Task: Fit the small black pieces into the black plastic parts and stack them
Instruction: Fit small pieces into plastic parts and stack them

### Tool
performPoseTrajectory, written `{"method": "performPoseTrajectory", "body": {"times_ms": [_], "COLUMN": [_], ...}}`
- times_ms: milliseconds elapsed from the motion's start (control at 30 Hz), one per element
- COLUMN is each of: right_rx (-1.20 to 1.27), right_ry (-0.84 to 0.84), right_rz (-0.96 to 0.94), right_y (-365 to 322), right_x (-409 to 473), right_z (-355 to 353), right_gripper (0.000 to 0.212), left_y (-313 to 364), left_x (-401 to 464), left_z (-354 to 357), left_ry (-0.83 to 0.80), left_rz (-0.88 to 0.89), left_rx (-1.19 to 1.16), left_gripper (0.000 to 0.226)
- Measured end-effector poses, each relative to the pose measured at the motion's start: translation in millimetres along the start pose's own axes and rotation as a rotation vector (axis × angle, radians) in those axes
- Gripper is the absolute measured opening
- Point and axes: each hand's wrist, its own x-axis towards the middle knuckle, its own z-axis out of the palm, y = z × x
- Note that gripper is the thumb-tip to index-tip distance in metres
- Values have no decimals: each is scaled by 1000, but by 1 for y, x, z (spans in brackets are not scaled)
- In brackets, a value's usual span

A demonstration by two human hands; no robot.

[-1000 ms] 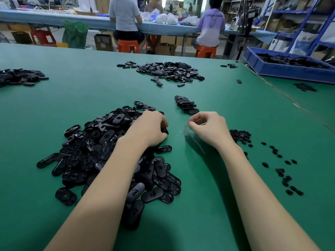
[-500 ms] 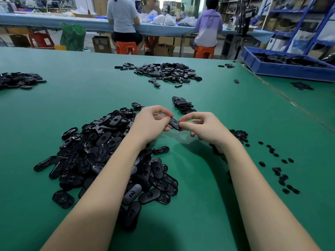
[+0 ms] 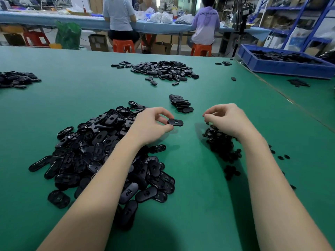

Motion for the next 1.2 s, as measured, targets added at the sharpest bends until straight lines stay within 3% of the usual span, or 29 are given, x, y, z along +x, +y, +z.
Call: {"method": "performPoseTrajectory", "body": {"times_ms": [233, 500, 567, 700, 767, 1200], "right_rx": [-331, -498, -441, 9, 96, 158], "right_ry": [-138, -119, -115, -153, -196, -200], "right_rz": [32, 27, -27, -122, -138, -105], "right_y": [6, 2, 0, -15, -24, -30], "right_x": [-1, -2, -3, -5, -8, -9], "right_z": [1, 6, 7, 19, 27, 42], "right_gripper": [3, 2, 7, 12, 10, 5], "left_y": [-1, -1, -1, -1, -1, 2], "left_x": [0, 1, 0, 0, -1, -3], "left_z": [1, 0, 0, 1, 1, -1], "left_ry": [9, 12, 13, 38, 47, 31], "left_rz": [1, 1, 8, 37, 73, 187], "left_rx": [47, 48, 58, 80, 96, 105], "left_gripper": [18, 18, 18, 19, 19, 23]}}
